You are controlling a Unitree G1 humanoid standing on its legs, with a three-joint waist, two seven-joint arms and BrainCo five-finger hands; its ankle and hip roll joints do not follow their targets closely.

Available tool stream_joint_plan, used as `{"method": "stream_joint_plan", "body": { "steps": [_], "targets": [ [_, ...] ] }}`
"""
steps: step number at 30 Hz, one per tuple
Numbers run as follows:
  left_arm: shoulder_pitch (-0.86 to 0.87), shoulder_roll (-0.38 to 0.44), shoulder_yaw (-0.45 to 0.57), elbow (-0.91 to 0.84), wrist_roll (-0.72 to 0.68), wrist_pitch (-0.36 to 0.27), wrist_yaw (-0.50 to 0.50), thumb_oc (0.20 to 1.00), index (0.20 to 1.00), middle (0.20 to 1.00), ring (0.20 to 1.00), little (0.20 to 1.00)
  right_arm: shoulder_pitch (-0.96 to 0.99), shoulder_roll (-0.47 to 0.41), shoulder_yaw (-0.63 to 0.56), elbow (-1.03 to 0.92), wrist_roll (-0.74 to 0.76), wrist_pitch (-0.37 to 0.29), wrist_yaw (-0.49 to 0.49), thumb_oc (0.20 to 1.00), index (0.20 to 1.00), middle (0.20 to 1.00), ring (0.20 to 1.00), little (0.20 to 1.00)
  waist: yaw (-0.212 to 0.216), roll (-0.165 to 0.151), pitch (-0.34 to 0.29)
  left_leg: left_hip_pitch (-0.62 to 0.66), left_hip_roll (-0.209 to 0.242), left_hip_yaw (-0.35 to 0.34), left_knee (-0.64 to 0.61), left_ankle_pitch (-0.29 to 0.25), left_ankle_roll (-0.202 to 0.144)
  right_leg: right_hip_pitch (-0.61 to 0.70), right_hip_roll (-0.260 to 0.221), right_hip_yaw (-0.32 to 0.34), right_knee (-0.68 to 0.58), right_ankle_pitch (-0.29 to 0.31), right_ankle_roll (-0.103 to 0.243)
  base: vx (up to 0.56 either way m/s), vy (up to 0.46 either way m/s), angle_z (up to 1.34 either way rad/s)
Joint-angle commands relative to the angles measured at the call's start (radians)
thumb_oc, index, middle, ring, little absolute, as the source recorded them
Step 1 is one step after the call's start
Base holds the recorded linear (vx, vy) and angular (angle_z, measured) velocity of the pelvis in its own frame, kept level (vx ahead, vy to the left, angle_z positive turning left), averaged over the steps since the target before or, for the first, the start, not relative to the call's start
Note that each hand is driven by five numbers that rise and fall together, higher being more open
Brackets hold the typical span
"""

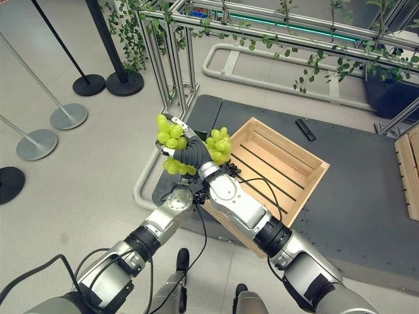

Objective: Pick up the fruits from the basket on one side to the basket on the other side

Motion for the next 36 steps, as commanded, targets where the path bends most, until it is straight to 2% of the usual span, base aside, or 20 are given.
{"method": "stream_joint_plan", "body": {
  "steps": [1, 6, 11, 18, 26, 36],
  "targets": [
    [-0.073, -0.015, -0.008, -0.102, 0.034, -0.088, -0.011, 1.0, 1.0, 1.0, 1.0, 1.0, -0.013, 0.03, -0.053, -0.091, 0.02, -0.072, 0.001, 0.2, 0.2, 0.2, 0.2, 0.2, 0.009, -0.023, -0.039, 0.014, 0.049, -0.01, 0.111, -0.203, -0.05, -0.002, -0.081, 0.003, -0.147, 0.094, 0.029, 0.0, 0.0, 0.0],
    [-0.045, 0.028, -0.001, -0.161, 0.085, -0.087, -0.033, 1.0, 1.0, 1.0, 1.0, 1.0, 0.004, -0.012, -0.105, -0.099, -0.007, -0.079, -0.003, 0.2, 0.2, 0.2, 0.2, 0.2, 0.011, -0.021, -0.042, 0.015, 0.048, -0.012, 0.111, -0.205, -0.05, -0.002, -0.082, 0.0, -0.143, 0.092, 0.03, 0.0, 0.0, 0.0],
    [0.01, 0.074, 0.021, -0.189, 0.157, -0.09, -0.054, 1.0, 1.0, 1.0, 1.0, 1.0, 0.012, -0.095, -0.199, -0.087, -0.045, -0.094, -0.018, 0.2, 0.2, 0.2, 0.2, 0.2, 0.011, -0.024, -0.046, 0.015, 0.047, -0.01, 0.112, -0.209, -0.049, -0.001, -0.086, -0.005, -0.143, 0.091, 0.031, 0.0, 0.0, 0.0],
    [0.073, 0.086, 0.039, -0.181, 0.156, -0.091, -0.09, 1.0, 1.0, 1.0, 1.0, 1.0, 0.026, -0.175, -0.281, -0.06, -0.052, -0.102, -0.025, 0.2, 0.2, 0.2, 0.2, 0.2, 0.011, -0.026, -0.05, 0.015, 0.042, -0.012, 0.115, -0.213, -0.048, 0.0, -0.088, -0.008, -0.141, 0.09, 0.033, 0.0, 0.0, 0.0],
    [0.098, 0.086, 0.063, -0.215, 0.157, -0.097, -0.083, 1.0, 1.0, 1.0, 1.0, 1.0, 0.048, -0.183, -0.319, -0.04, -0.047, -0.109, -0.024, 0.2, 0.2, 0.2, 0.2, 0.2, 0.015, -0.027, -0.049, 0.017, 0.04, -0.014, 0.114, -0.214, -0.046, 0.003, -0.089, -0.011, -0.139, 0.088, 0.032, 0.0, 0.0, 0.0],
    [0.061, 0.07, 0.051, -0.224, 0.159, -0.096, -0.079, 1.0, 1.0, 1.0, 1.0, 1.0, 0.042, -0.133, -0.274, -0.02, -0.057, -0.094, -0.003, 0.2, 0.2, 0.2, 0.2, 0.2, 0.014, -0.024, -0.045, 0.014, 0.039, -0.014, 0.12, -0.214, -0.046, -0.001, -0.088, -0.009, -0.133, 0.085, 0.029, 0.0, 0.0, 0.0]
  ]
}}
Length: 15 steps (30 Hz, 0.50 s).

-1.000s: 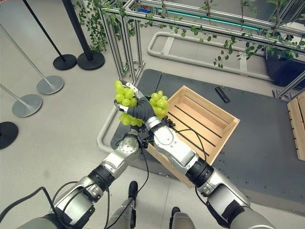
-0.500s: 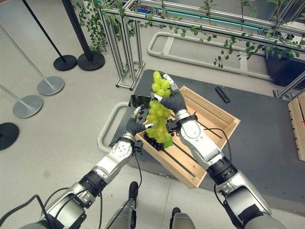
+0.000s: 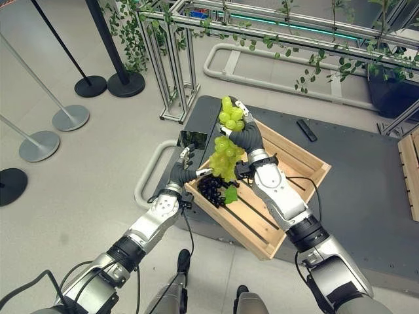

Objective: Pick up the fruits from the basket on one side to the basket on the other side

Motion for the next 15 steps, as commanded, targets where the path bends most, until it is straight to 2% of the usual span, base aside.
{"method": "stream_joint_plan", "body": {
  "steps": [1, 15],
  "targets": [
    [-0.055, -0.021, 0.001, -0.066, 0.059, -0.069, 0.007, 1.0, 1.0, 1.0, 1.0, 1.0, -0.041, 0.03, -0.02, -0.046, -0.033, -0.076, 0.008, 0.2, 0.2, 0.2, 0.2, 0.2, 0.011, -0.029, -0.043, 0.002, 0.042, -0.013, 0.127, -0.208, -0.041, -0.012, -0.085, -0.005, -0.132, 0.096, 0.035, 0.0, 0.0, 0.0],
    [-0.13, -0.05, -0.035, -0.054, 0.042, -0.075, 0.018, 1.0, 1.0, 1.0, 1.0, 1.0, -0.078, 0.104, 0.076, -0.021, -0.017, -0.061, 0.03, 0.2, 0.2, 0.2, 0.2, 0.2, 0.011, -0.029, -0.039, -0.002, 0.043, -0.015, 0.134, -0.209, -0.039, -0.015, -0.085, -0.003, -0.126, 0.094, 0.032, 0.0, 0.0, 0.0]
  ]
}}
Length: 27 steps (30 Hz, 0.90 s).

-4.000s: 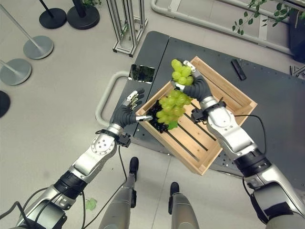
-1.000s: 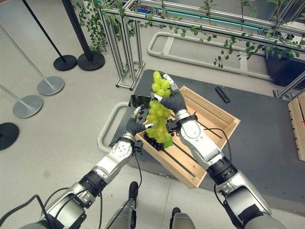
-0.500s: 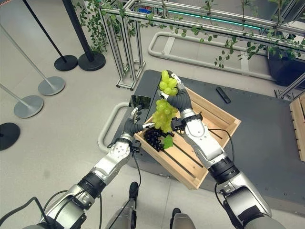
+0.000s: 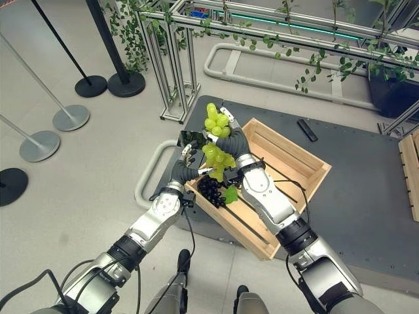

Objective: Pick up the fruits from the basket on one side to the basket on the other side

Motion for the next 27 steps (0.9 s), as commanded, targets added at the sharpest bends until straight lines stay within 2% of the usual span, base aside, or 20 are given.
{"method": "stream_joint_plan", "body": {
  "steps": [1, 8, 13, 17, 27],
  "targets": [
    [-0.129, -0.046, -0.025, -0.031, 0.041, -0.075, 0.015, 1.0, 1.0, 1.0, 1.0, 1.0, -0.081, 0.047, 0.022, -0.029, 0.0, -0.06, 0.017, 0.2, 0.2, 0.2, 0.2, 0.2, 0.012, -0.029, -0.039, -0.003, 0.043, -0.015, 0.134, -0.208, -0.038, -0.015, -0.085, -0.002, -0.125, 0.094, 0.033, 0.0, 0.0, 0.0],
    [-0.158, -0.068, -0.043, 0.019, 0.021, -0.068, 0.016, 1.0, 1.0, 1.0, 1.0, 1.0, -0.11, 0.077, 0.071, -0.031, 0.013, -0.051, 0.025, 0.2, 0.2, 0.2, 0.2, 0.2, 0.011, -0.03, -0.035, -0.006, 0.043, -0.013, 0.138, -0.209, -0.038, -0.02, -0.084, 0.0, -0.119, 0.092, 0.032, 0.0, 0.0, 0.0],
    [-0.148, -0.058, -0.044, -0.005, -0.122, -0.085, -0.059, 1.0, 1.0, 1.0, 1.0, 1.0, -0.132, 0.076, 0.092, -0.025, 0.022, -0.038, 0.05, 0.2, 0.2, 0.2, 0.2, 0.2, 0.011, -0.028, -0.034, -0.006, 0.045, -0.011, 0.136, -0.208, -0.039, -0.021, -0.082, 0.003, -0.119, 0.093, 0.031, 0.0, 0.0, 0.0],
    [-0.106, -0.001, -0.033, -0.087, -0.103, -0.091, -0.08, 1.0, 1.0, 1.0, 1.0, 1.0, -0.13, 0.036, 0.06, -0.026, 0.007, -0.035, 0.051, 0.2, 0.2, 0.2, 0.2, 0.2, 0.017, -0.027, -0.037, -0.006, 0.044, -0.012, 0.136, -0.211, -0.039, -0.019, -0.083, 0.002, -0.123, 0.092, 0.032, 0.0, 0.0, 0.0],
    [-0.136, -0.051, -0.016, -0.046, -0.055, -0.09, -0.004, 1.0, 1.0, 1.0, 1.0, 1.0, -0.109, 0.074, 0.057, -0.019, -0.001, -0.047, 0.029, 0.2, 0.2, 0.2, 0.2, 0.2, 0.014, -0.027, -0.038, -0.009, 0.038, -0.012, 0.139, -0.216, -0.035, -0.021, -0.087, 0.004, -0.124, 0.094, 0.032, 0.0, 0.0, 0.0]
  ]
}}
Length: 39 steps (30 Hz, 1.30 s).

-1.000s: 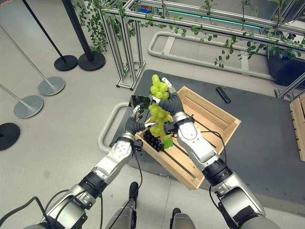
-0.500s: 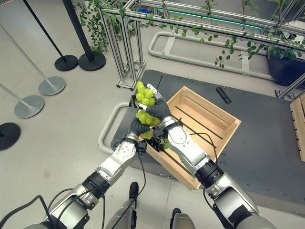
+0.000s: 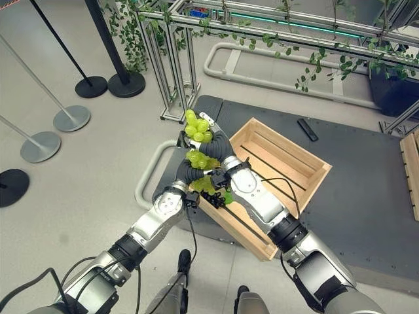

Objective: Pick up the fruits from the basket on one side to the basket on the other side

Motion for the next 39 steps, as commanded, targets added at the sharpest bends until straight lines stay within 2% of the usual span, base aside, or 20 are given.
{"method": "stream_joint_plan", "body": {
  "steps": [1, 2, 3, 17, 18, 19, 20, 28, 32, 34, 37, 38, 39],
  "targets": [
    [-0.126, -0.056, 0.023, -0.013, 0.046, -0.083, 0.045, 1.0, 1.0, 1.0, 1.0, 1.0, -0.049, 0.06, -0.024, -0.048, -0.004, -0.052, -0.005, 0.2, 0.2, 0.2, 0.2, 0.2, 0.013, -0.031, -0.035, -0.007, 0.039, -0.012, 0.137, -0.209, -0.031, -0.013, -0.086, 0.003, -0.139, 0.107, 0.037, 0.0, 0.0, 0.0],
    [-0.127, -0.058, 0.026, -0.01, 0.049, -0.084, 0.052, 0.263, 0.263, 0.263, 0.263, 0.263, -0.044, 0.065, -0.024, -0.047, -0.007, -0.053, -0.008, 0.2, 0.2, 0.2, 0.2, 0.2, 0.013, -0.031, -0.034, -0.008, 0.039, -0.012, 0.139, -0.209, -0.031, -0.013, -0.086, 0.003, -0.139, 0.107, 0.037, 0.0, 0.0, 0.0],
    [-0.127, -0.062, 0.029, -0.008, 0.045, -0.085, 0.059, 0.2, 0.2, 0.2, 0.2, 0.2, -0.043, 0.067, -0.024, -0.046, -0.009, -0.052, -0.011, 0.2, 0.2, 0.2, 0.2, 0.2, 0.013, -0.031, -0.034, -0.009, 0.039, -0.012, 0.14, -0.209, -0.031, -0.014, -0.085, 0.003, -0.138, 0.107, 0.036, 0.0, 0.0, 0.0],
    [-0.123, -0.072, 0.035, 0.001, 0.025, -0.089, 0.064, 0.2, 0.2, 0.2, 0.2, 0.2, -0.036, 0.08, -0.021, -0.039, -0.019, -0.051, -0.014, 0.2, 0.2, 0.2, 0.2, 0.2, 0.01, -0.031, -0.035, -0.008, 0.039, -0.01, 0.144, -0.213, -0.03, -0.014, -0.085, 0.007, -0.134, 0.102, 0.035, 0.0, 0.0, 0.0],
    [-0.122, -0.069, 0.038, 0.0, 0.026, -0.088, 0.065, 0.2, 0.2, 0.2, 0.2, 0.2, -0.034, 0.078, -0.02, -0.041, -0.025, -0.049, -0.012, 0.278, 0.278, 0.278, 0.278, 0.278, 0.011, -0.031, -0.035, -0.008, 0.039, -0.009, 0.145, -0.213, -0.03, -0.013, -0.085, 0.006, -0.133, 0.102, 0.035, 0.0, 0.0, 0.0],
    [-0.122, -0.069, 0.038, 0.0, 0.026, -0.088, 0.065, 0.2, 0.2, 0.2, 0.2, 0.2, -0.034, 0.078, -0.02, -0.041, -0.025, -0.049, -0.012, 0.278, 0.278, 0.278, 0.278, 0.278, 0.011, -0.031, -0.035, -0.008, 0.039, -0.009, 0.145, -0.213, -0.03, -0.013, -0.085, 0.006, -0.133, 0.102, 0.035, 0.0, 0.0, 0.0],
    [-0.12, -0.068, 0.041, 0.0, 0.024, -0.088, 0.065, 0.2, 0.2, 0.2, 0.2, 0.2, -0.033, 0.075, -0.02, -0.047, -0.035, -0.048, -0.01, 1.0, 1.0, 1.0, 1.0, 1.0, 0.011, -0.031, -0.035, -0.009, 0.04, -0.01, 0.147, -0.214, -0.031, -0.013, -0.085, 0.006, -0.131, 0.101, 0.035, 0.0, 0.0, 0.0],
    [-0.094, -0.053, 0.063, -0.014, 0.006, -0.087, 0.055, 0.2, 0.2, 0.2, 0.2, 0.2, 0.02, 0.06, -0.061, -0.103, -0.04, -0.055, -0.019, 1.0, 1.0, 1.0, 1.0, 1.0, 0.006, -0.024, -0.035, -0.005, 0.041, -0.01, 0.144, -0.212, -0.03, -0.021, -0.082, 0.01, -0.116, 0.093, 0.034, 0.0, 0.0, 0.0],
    [-0.058, -0.038, 0.079, -0.026, -0.001, -0.089, 0.041, 0.2, 0.2, 0.2, 0.2, 0.2, 0.07, 0.052, -0.099, -0.166, -0.013, -0.073, -0.012, 1.0, 1.0, 1.0, 1.0, 1.0, -0.001, -0.016, -0.025, -0.007, 0.045, -0.012, 0.144, -0.206, -0.035, -0.035, -0.064, 0.033, -0.078, 0.074, 0.027, -0.02, -0.02, 0.0],
    [-0.042, -0.029, 0.087, -0.025, -0.002, -0.092, 0.028, 0.2, 0.2, 0.2, 0.2, 0.2, 0.097, 0.039, -0.127, -0.202, -0.011, -0.08, -0.007, 1.0, 1.0, 1.0, 1.0, 1.0, -0.019, -0.012, -0.022, -0.023, 0.044, -0.023, 0.144, -0.197, -0.036, -0.044, -0.008, 0.136, -0.044, 0.046, 0.019, -0.05, -0.044, 0.08],
    [0.004, -0.033, 0.116, -0.003, -0.004, -0.094, 0.0, 0.2, 0.2, 0.2, 0.2, 0.2, 0.154, 0.026, -0.187, -0.251, -0.009, -0.099, -0.004, 1.0, 1.0, 1.0, 1.0, 1.0, -0.04, -0.007, -0.033, -0.031, 0.025, -0.053, 0.137, -0.185, -0.031, -0.012, 0.121, 0.345, -0.033, -0.009, -0.005, 0.01, -0.066, 0.36],
    [0.02, -0.032, 0.131, 0.001, -0.004, -0.097, -0.011, 0.2, 0.2, 0.2, 0.2, 0.2, 0.169, 0.027, -0.2, -0.259, -0.002, -0.103, 0.003, 1.0, 1.0, 1.0, 1.0, 1.0, -0.04, -0.008, -0.033, -0.027, 0.02, -0.068, 0.135, -0.186, -0.033, 0.005, 0.135, 0.37, -0.043, -0.012, -0.01, 0.04, -0.124, 0.37],
    [0.04, -0.033, 0.151, 0.002, -0.004, -0.099, -0.014, 0.2, 0.2, 0.2, 0.2, 0.2, 0.182, 0.033, -0.208, -0.268, 0.002, -0.108, 0.011, 1.0, 1.0, 1.0, 1.0, 1.0, -0.035, -0.006, -0.029, -0.015, 0.025, -0.076, 0.129, -0.187, -0.037, 0.003, 0.138, 0.366, -0.044, -0.001, -0.014, 0.05, -0.153, 0.13]
  ]
}}
